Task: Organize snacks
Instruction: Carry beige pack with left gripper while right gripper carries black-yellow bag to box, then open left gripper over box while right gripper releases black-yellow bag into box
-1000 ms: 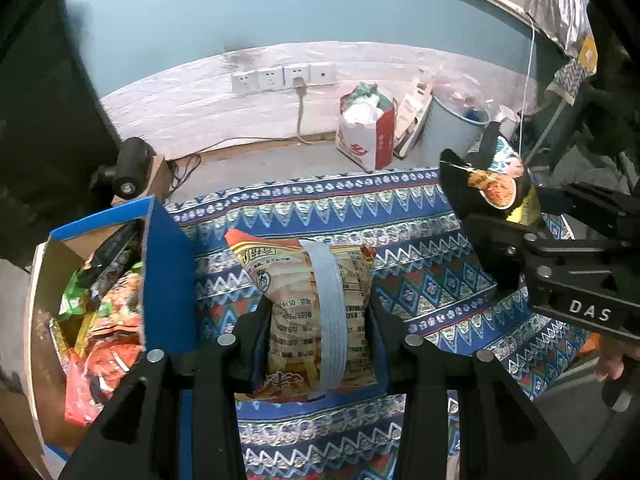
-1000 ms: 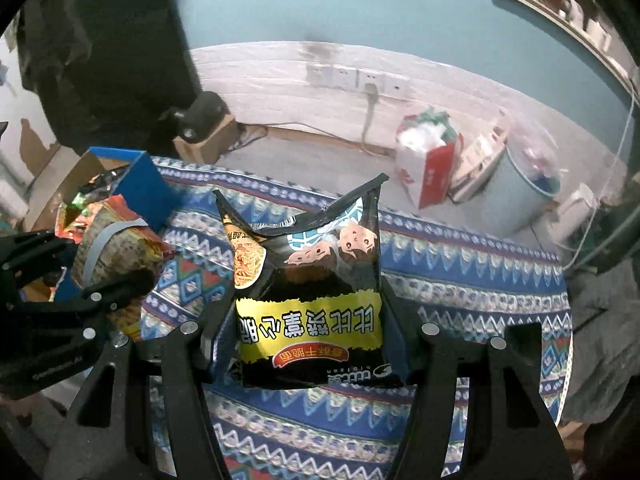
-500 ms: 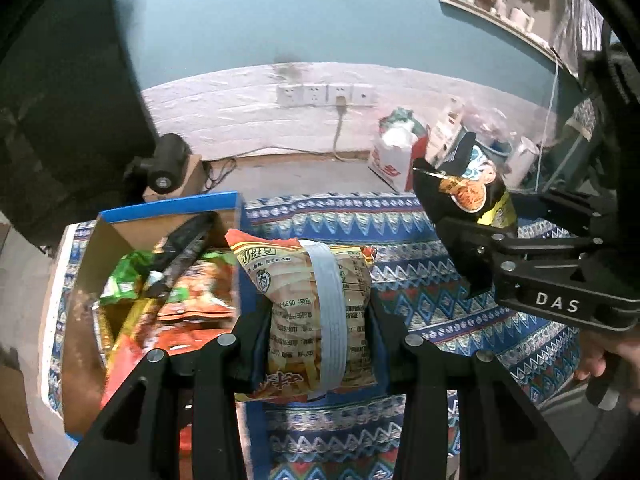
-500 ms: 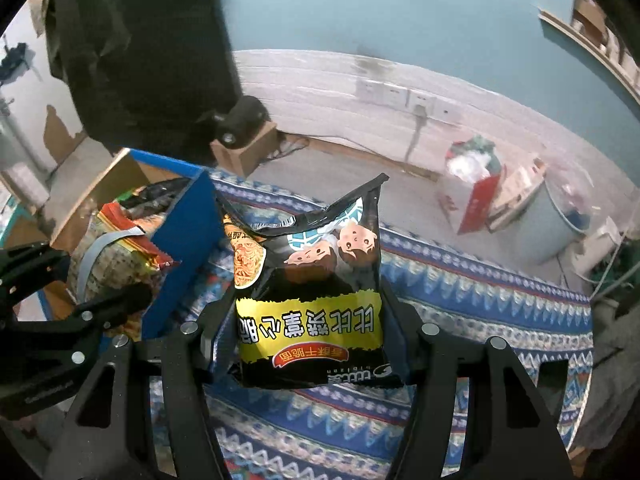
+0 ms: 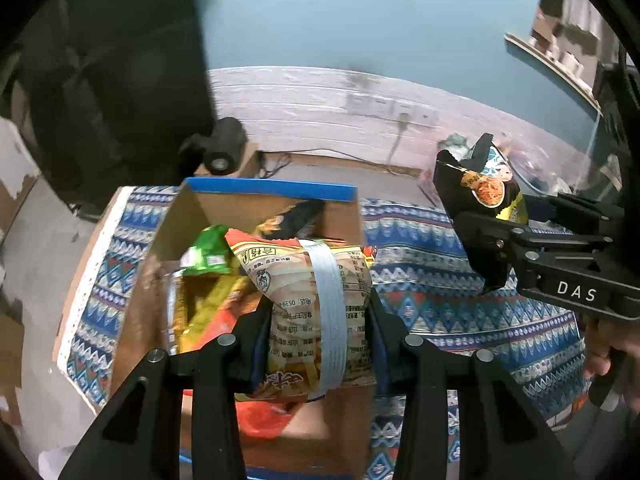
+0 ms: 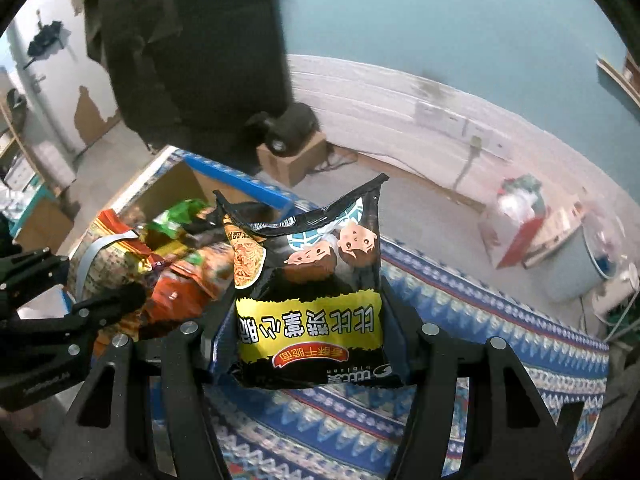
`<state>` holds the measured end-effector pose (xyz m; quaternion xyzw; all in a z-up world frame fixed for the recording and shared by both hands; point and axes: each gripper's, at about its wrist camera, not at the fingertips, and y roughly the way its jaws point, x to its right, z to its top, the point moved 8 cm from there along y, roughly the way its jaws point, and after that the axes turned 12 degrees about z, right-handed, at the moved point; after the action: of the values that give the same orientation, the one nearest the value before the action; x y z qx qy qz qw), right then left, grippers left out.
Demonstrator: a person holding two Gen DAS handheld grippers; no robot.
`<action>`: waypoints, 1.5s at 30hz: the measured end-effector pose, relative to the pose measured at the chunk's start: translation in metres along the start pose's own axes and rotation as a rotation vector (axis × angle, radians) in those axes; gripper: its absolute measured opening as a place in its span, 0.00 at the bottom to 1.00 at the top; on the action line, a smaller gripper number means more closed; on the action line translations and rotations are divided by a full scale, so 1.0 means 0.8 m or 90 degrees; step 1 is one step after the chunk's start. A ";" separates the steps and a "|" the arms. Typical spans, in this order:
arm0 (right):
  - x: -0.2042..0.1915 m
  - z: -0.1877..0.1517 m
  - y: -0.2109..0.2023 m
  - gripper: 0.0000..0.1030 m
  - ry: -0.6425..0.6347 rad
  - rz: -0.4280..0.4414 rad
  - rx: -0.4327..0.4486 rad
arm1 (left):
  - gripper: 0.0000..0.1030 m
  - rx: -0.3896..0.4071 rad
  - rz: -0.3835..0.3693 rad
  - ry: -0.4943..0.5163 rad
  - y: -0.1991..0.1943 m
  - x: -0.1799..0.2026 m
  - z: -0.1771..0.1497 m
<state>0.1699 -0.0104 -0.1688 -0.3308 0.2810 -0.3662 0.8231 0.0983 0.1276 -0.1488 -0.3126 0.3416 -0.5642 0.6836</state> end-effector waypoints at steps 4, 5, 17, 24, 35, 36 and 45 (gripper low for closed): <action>-0.027 0.015 0.018 0.60 -0.018 0.016 -0.003 | 0.41 -0.007 0.020 -0.022 0.007 -0.031 -0.003; -0.034 0.019 0.023 0.60 -0.024 0.021 -0.005 | 0.41 -0.011 0.024 -0.028 0.009 -0.040 -0.004; -0.090 0.034 0.089 0.60 -0.056 0.070 -0.052 | 0.52 -0.071 0.085 -0.079 0.046 -0.102 -0.026; -0.111 0.036 0.112 0.60 -0.068 0.092 -0.074 | 0.73 -0.061 0.111 -0.088 0.034 -0.117 -0.027; -0.125 0.048 0.096 0.76 -0.088 0.100 -0.046 | 0.78 -0.047 0.123 -0.092 0.013 -0.124 -0.024; -0.124 0.048 0.091 0.76 -0.090 0.096 -0.042 | 0.78 -0.045 0.126 -0.089 0.011 -0.124 -0.023; -0.116 0.049 0.034 0.77 -0.098 0.048 0.007 | 0.84 -0.006 0.119 -0.072 -0.021 -0.112 -0.014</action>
<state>0.1558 0.0902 -0.1446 -0.3430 0.2270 -0.3098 0.8572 0.0680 0.2125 -0.1315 -0.3137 0.3329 -0.4780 0.7499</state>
